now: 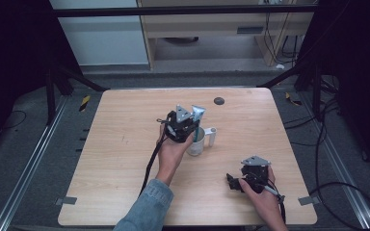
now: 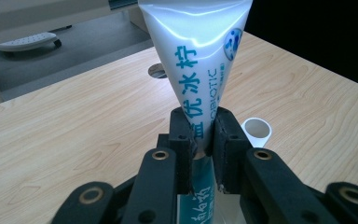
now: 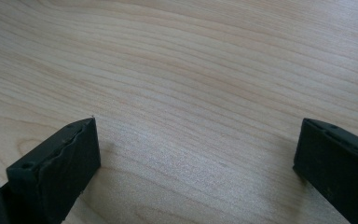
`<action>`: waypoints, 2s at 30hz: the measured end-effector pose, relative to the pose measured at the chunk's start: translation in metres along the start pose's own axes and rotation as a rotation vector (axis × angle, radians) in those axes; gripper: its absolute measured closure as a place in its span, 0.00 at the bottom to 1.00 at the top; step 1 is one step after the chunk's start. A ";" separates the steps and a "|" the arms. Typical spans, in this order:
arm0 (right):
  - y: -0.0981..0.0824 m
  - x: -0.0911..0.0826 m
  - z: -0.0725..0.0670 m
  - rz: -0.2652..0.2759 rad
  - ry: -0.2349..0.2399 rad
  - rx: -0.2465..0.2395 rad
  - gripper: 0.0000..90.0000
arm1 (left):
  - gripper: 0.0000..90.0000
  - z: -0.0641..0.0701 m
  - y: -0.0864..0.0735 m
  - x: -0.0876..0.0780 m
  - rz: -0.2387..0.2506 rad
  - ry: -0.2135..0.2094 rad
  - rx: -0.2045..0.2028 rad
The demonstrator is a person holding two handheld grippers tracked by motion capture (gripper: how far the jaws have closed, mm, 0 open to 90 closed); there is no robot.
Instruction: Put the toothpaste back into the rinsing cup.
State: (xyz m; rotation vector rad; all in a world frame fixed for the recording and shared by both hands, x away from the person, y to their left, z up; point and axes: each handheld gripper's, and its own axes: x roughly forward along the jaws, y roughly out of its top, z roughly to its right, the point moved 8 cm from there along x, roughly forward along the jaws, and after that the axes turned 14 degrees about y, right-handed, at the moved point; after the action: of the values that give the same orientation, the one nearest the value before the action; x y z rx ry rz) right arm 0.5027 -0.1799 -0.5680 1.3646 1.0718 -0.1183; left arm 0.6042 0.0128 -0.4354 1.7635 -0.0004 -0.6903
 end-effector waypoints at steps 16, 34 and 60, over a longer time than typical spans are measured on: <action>0.000 0.000 0.000 -0.001 -0.001 -0.001 0.01 | 0.88 0.001 -0.005 0.005 -0.024 -0.001 0.001; 0.000 0.000 0.000 0.000 0.000 0.000 0.00 | 0.86 0.000 -0.004 0.010 -0.027 -0.006 -0.027; 0.000 0.000 0.000 0.000 0.000 0.000 0.00 | 0.74 0.001 -0.003 0.012 -0.019 0.016 -0.042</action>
State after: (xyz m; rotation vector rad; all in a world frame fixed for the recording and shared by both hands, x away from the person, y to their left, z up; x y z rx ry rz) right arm 0.5027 -0.1799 -0.5680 1.3648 1.0718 -0.1181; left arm 0.6125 0.0085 -0.4433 1.7306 0.0415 -0.6853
